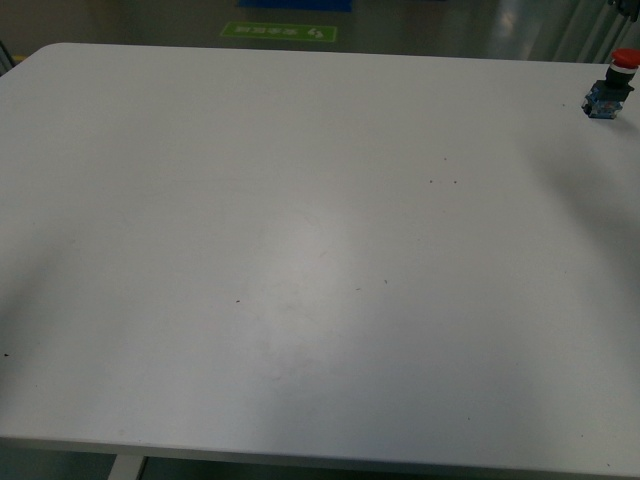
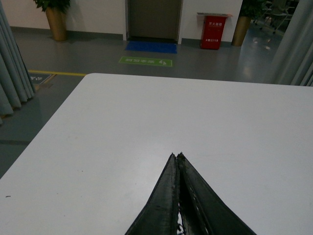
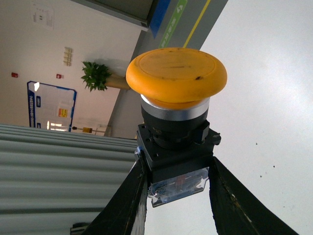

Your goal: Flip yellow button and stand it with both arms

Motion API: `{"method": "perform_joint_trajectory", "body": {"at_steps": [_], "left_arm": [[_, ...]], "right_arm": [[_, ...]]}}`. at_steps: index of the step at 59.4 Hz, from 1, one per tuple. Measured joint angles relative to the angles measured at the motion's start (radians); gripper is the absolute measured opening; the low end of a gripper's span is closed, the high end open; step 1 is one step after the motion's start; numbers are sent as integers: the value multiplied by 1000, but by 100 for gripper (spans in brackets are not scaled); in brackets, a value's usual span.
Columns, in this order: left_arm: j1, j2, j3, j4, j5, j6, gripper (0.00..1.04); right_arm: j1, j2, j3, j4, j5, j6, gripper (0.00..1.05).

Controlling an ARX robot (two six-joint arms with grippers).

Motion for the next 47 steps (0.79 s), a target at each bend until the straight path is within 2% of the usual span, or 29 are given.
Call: {"method": "perform_joint_trajectory", "body": {"at_steps": [47], "left_arm": [[0,-463,-2,-421,0,0,4]], "right_arm": [[-27,-28,-54,38,-27,-48,29]]}}
